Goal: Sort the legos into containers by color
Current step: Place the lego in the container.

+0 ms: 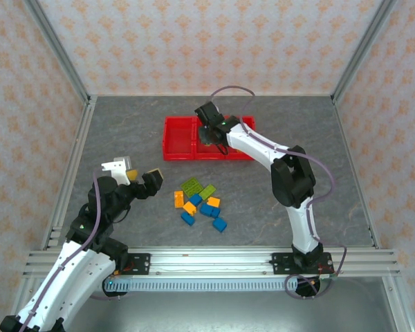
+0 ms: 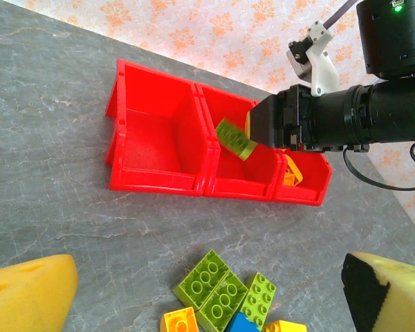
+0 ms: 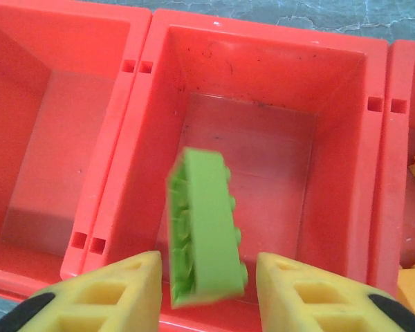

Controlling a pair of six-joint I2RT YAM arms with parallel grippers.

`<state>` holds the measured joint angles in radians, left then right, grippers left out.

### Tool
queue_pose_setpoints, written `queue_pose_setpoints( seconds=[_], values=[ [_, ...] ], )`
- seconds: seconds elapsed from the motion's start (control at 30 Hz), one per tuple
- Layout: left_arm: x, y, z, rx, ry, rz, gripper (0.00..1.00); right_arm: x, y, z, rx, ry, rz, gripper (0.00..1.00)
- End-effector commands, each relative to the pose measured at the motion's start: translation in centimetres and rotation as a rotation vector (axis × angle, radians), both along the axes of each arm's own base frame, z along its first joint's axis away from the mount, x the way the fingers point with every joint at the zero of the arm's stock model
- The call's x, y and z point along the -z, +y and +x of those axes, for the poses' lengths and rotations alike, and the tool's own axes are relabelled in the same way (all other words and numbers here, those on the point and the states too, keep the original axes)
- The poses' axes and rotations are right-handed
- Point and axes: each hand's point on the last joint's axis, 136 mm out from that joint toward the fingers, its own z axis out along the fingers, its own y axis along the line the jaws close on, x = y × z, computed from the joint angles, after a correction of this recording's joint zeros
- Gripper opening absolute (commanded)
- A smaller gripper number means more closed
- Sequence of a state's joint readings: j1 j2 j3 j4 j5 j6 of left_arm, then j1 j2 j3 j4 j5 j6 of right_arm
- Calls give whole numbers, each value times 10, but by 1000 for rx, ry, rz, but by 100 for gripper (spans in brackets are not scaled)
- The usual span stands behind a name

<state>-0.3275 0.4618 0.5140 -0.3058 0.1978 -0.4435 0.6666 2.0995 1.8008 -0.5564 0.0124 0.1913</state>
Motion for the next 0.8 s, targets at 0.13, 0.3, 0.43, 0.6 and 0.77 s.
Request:
queue_pose_setpoints(
  seconds=[0.13, 0.3, 0.43, 0.6, 0.77],
  values=[
    [-9, -1, -4, 12, -31, 1, 99, -10, -6, -1, 51, -24, 28, 48],
    [-10, -1, -4, 12, -37, -2, 99, -24, -4, -13, 32, -21, 66, 51],
    [-10, -1, -4, 14, -36, -1, 99, -35, -9, -29, 25, 0, 66, 59],
    [-10, -1, -4, 12, -36, -2, 99, -51, -7, -60, -20, -8, 93, 70],
    [-10, -1, -4, 12, -37, -2, 99, -40, -18, -95, -24, 57, 95, 75]
  ],
)
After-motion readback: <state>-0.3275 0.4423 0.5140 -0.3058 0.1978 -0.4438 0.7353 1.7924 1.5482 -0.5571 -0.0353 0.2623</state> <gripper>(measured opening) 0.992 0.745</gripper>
